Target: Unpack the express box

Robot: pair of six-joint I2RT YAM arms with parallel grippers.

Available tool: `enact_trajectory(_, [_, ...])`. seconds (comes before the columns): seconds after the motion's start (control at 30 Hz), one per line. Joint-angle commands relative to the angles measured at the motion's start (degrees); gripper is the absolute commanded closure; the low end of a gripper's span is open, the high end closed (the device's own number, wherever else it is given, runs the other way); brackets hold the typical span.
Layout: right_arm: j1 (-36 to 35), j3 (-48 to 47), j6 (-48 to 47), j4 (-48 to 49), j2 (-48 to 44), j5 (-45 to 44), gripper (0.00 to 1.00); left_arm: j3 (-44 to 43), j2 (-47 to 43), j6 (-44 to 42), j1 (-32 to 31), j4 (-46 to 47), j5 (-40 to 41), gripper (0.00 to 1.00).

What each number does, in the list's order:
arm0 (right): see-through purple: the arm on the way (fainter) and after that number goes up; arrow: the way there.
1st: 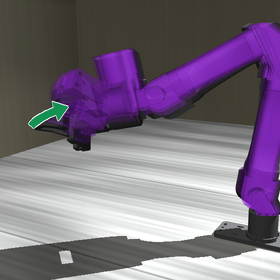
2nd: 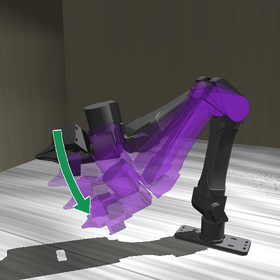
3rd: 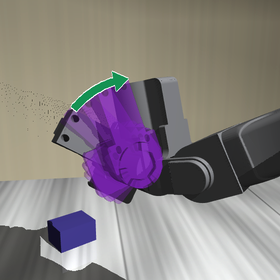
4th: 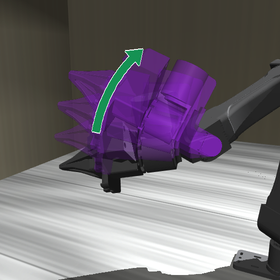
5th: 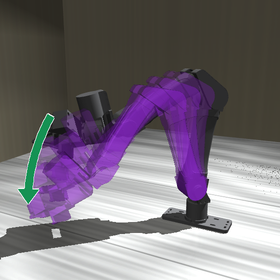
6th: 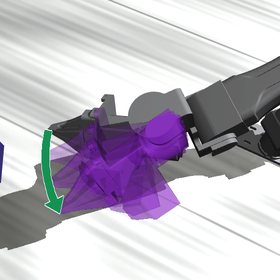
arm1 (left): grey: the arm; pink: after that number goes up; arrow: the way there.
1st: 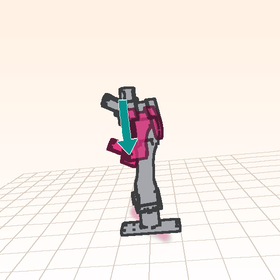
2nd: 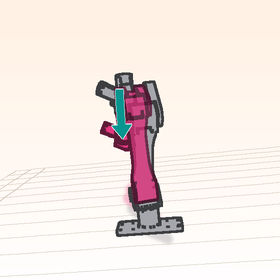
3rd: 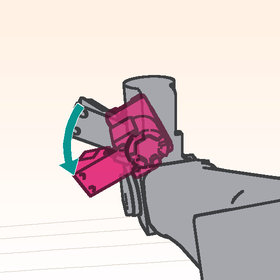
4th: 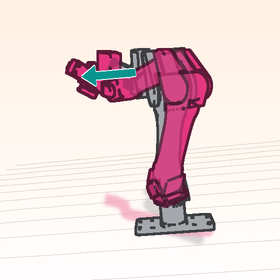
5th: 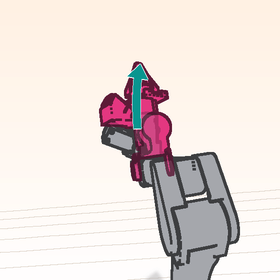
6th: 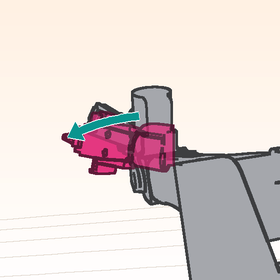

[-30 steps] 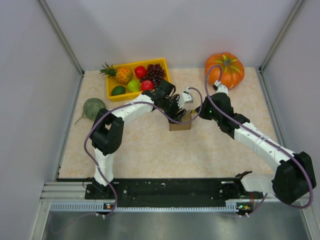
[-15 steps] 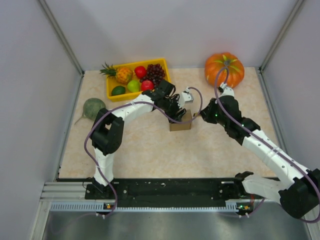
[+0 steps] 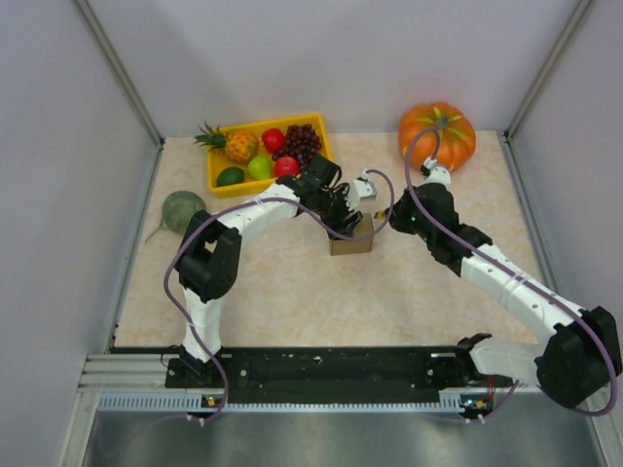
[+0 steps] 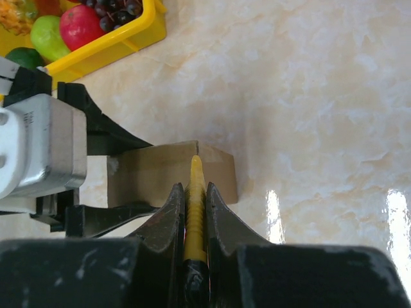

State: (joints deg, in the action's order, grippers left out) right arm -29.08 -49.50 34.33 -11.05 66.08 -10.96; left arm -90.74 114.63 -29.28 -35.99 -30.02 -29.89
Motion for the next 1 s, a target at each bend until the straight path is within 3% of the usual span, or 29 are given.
enact_trajectory(0.0, [-0.36, -1.57, 0.48, 4.72, 2.29, -1.70, 1.00, 1.88, 1.91, -1.22, 0.74, -1.80, 2.82, 0.64])
enact_trajectory(0.97, [-0.36, -1.39, -0.84, 7.80, 7.92, -1.69, 1.00, 1.97, 2.35, -1.40, 0.74, -2.23, 2.82, 0.65])
